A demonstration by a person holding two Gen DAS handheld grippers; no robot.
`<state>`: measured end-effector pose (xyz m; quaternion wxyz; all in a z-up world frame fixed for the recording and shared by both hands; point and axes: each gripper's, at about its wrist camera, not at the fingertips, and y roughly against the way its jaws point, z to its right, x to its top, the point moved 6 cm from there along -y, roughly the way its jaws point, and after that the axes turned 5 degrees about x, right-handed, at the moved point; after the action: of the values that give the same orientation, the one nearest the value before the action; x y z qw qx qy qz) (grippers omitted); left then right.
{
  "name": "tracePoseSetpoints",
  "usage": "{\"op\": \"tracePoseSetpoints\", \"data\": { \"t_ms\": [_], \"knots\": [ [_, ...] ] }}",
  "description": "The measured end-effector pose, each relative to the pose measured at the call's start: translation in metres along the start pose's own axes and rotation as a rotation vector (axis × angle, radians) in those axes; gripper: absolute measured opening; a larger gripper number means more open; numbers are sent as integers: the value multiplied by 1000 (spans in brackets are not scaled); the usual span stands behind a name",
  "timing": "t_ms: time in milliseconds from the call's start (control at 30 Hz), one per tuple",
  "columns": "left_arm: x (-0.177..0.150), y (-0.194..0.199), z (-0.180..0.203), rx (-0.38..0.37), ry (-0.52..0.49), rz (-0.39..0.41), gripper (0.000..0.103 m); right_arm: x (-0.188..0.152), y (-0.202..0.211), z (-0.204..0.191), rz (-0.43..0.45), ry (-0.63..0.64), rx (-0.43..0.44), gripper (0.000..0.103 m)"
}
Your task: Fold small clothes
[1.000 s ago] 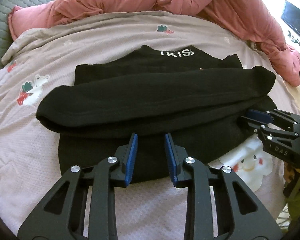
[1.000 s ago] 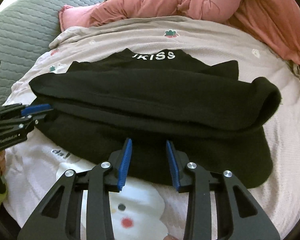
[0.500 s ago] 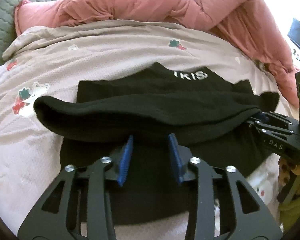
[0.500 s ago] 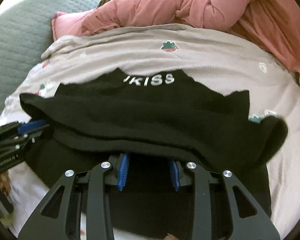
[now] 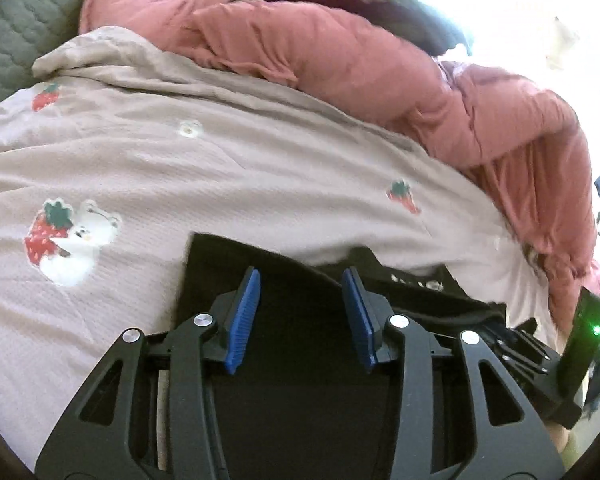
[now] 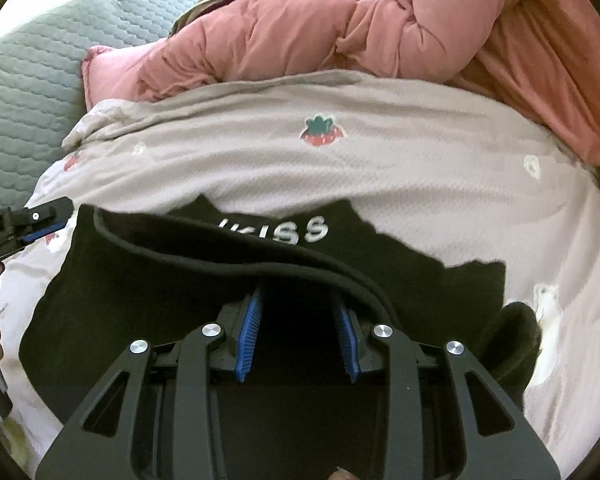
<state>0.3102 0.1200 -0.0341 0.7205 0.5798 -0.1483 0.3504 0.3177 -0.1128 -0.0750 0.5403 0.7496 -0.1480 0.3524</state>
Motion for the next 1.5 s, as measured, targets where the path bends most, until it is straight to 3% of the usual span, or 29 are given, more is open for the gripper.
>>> {"op": "tracePoseSetpoints", "data": {
  "t_ms": [133, 300, 433, 700, 800, 1067, 1167, 1300, 1333, 1500],
  "knots": [
    [5, 1, -19, 2, 24, -7, 40, 9, 23, 14, 80, -20, -42, 35],
    [6, 4, -36, 6, 48, -6, 45, 1, 64, 54, 150, -94, -139, 50],
    [2, -3, -42, -11, 76, -37, 47, -16, 67, 84, 104, -142, -196, 52],
    [-9, -19, -42, -9, 61, -96, 61, -10, 45, 100, 28, -217, -164, 67],
    [-12, -24, -45, -1, 66, -106, 63, -8, 33, 106, 7, -193, -205, 67],
    [-14, -32, -48, -17, 78, -111, 64, -11, 17, 110, 4, -195, -175, 67],
    [-15, -33, -46, -23, 71, -110, 55, -13, 14, 113, -1, -216, -157, 57],
    [-15, -33, -45, 23, 40, -93, 10, -17, 14, 115, 3, -207, -153, 31],
    [-15, -33, -45, 23, 37, -91, 5, -18, 14, 117, 2, -219, -143, 25],
    [-9, -22, -44, 30, 22, -45, 3, -17, 27, 117, 52, -239, -131, 14]
  ]
}}
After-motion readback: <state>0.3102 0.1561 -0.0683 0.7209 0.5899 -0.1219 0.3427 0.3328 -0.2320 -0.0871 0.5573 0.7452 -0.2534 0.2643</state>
